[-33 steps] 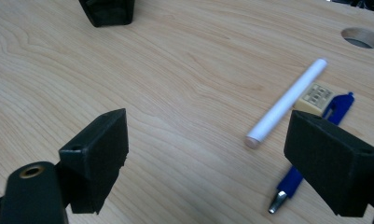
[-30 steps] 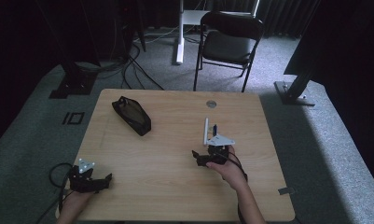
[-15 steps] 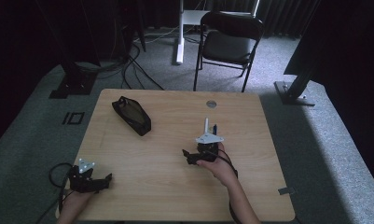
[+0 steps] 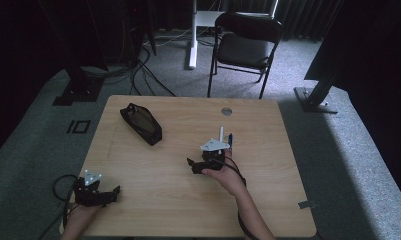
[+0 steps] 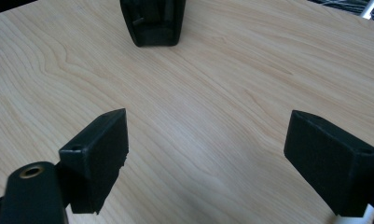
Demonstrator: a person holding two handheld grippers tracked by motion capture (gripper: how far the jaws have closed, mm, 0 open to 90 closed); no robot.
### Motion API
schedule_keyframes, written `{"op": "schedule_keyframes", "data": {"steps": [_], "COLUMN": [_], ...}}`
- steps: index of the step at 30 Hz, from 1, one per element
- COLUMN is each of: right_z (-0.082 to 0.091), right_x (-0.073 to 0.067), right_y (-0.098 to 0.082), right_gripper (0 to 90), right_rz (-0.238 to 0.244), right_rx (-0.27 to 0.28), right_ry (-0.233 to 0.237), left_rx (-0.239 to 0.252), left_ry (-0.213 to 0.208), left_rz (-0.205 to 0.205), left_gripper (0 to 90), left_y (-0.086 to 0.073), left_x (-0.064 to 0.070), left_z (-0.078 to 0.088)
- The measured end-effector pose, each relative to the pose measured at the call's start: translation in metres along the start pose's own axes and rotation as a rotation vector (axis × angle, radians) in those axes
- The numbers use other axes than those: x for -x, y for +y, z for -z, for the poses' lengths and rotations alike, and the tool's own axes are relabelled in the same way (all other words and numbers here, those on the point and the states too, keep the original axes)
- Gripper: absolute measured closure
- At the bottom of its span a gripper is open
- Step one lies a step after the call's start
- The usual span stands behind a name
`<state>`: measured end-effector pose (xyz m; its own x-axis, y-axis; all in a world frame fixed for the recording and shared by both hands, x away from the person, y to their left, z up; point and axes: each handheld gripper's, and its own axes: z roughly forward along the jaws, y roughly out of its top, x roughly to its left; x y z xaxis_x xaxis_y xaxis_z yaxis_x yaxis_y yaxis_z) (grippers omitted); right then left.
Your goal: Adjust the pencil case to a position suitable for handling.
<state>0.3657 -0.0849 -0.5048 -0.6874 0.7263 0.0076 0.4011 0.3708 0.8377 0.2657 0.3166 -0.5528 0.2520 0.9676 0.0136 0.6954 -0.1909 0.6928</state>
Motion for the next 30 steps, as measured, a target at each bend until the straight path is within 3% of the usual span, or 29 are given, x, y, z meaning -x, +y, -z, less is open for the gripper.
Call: {"op": "schedule_keyframes", "data": {"steps": [17, 30], "right_z": [-0.027, -0.044], "right_x": [-0.019, -0.025], "right_y": [0.018, 0.029], "right_gripper": [13.5, 13.7], "right_rz": [0.049, 0.058], "right_rx": [0.004, 0.003], "right_ry": [0.035, 0.050], "left_rx": [0.000, 0.000], "left_ry": [0.000, 0.000], "left_rz": [0.000, 0.000], "left_gripper": [0.3, 0.3], "left_y": [0.000, 0.000], "left_x": [0.000, 0.000], "left_z": [0.000, 0.000]}}
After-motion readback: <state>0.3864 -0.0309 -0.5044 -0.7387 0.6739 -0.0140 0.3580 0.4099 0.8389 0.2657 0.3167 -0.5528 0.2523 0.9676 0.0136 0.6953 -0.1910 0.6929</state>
